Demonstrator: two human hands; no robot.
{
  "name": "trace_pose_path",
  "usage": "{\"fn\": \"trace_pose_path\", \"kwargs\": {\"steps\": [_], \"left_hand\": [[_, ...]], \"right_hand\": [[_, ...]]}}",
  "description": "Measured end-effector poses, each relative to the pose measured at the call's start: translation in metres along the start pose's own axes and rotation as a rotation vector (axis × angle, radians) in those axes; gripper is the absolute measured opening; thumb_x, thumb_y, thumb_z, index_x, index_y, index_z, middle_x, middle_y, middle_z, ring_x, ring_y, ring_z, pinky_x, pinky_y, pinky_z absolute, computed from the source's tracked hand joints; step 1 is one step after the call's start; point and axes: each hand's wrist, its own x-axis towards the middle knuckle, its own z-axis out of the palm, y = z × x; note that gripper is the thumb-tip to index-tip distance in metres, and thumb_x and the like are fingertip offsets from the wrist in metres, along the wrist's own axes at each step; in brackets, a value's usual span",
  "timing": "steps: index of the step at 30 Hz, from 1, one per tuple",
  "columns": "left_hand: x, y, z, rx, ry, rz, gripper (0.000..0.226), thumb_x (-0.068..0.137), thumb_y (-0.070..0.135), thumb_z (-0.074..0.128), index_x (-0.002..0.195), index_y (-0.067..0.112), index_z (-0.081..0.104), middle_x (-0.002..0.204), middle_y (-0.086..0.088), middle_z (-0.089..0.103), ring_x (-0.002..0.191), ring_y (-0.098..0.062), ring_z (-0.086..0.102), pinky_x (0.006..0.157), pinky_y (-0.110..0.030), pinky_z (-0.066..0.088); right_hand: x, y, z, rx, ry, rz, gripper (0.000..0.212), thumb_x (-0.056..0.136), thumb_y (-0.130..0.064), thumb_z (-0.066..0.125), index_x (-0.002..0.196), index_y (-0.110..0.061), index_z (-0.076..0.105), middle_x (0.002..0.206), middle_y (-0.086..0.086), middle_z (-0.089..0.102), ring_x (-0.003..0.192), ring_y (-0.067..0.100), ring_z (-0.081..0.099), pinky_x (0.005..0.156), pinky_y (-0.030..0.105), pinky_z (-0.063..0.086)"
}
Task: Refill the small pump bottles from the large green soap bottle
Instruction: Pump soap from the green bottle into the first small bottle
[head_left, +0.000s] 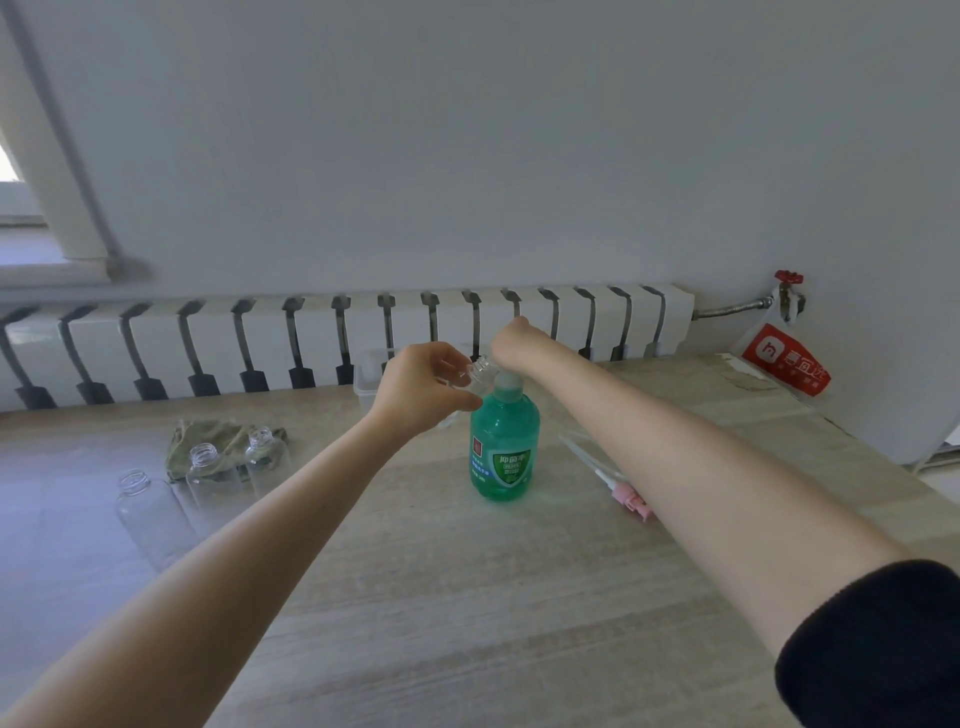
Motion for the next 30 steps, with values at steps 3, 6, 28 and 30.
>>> {"fn": "trace_pose_path", "kwargs": {"steps": [3,6,28,30], "left_hand": [[0.000,0.001,0.000,-0.014,-0.006,-0.006,0.035,0.067,0.009,0.083,0.097,0.013,0.065,0.090,-0.001,0.069,0.083,-0.013,0.066,0.083,-0.032,0.056],[0.000,0.004,0.001,-0.029,0.000,-0.009,0.034,0.068,0.009,0.082,0.096,0.014,0.063,0.091,-0.002,0.069,0.084,-0.014,0.065,0.082,-0.031,0.055],[-0.002,0.010,0.003,-0.024,0.080,-0.025,0.038,0.067,0.012,0.083,0.100,0.008,0.065,0.093,-0.005,0.070,0.086,-0.017,0.067,0.085,-0.036,0.056],[-0.002,0.011,0.004,-0.024,0.077,-0.032,0.038,0.067,0.012,0.083,0.101,0.008,0.065,0.092,-0.005,0.070,0.086,-0.017,0.067,0.084,-0.035,0.056]], "right_hand": [[-0.003,-0.001,-0.002,0.020,0.009,0.000,0.052,0.097,-0.016,0.038,0.144,-0.002,0.021,0.119,0.013,0.052,0.090,0.020,0.049,0.072,0.028,0.041],[-0.007,-0.002,-0.008,0.048,0.015,-0.020,0.048,0.098,-0.011,0.037,0.142,0.003,0.025,0.123,0.014,0.051,0.090,0.019,0.051,0.066,0.025,0.040],[-0.029,0.036,-0.001,0.645,-0.144,-0.027,0.069,0.089,-0.059,0.046,0.143,-0.017,0.038,0.144,0.005,0.043,0.129,0.026,0.043,0.106,0.042,0.036],[-0.028,0.037,0.000,0.677,-0.115,0.002,0.075,0.084,-0.063,0.052,0.141,-0.016,0.040,0.143,0.005,0.045,0.128,0.026,0.045,0.104,0.042,0.037]]}}
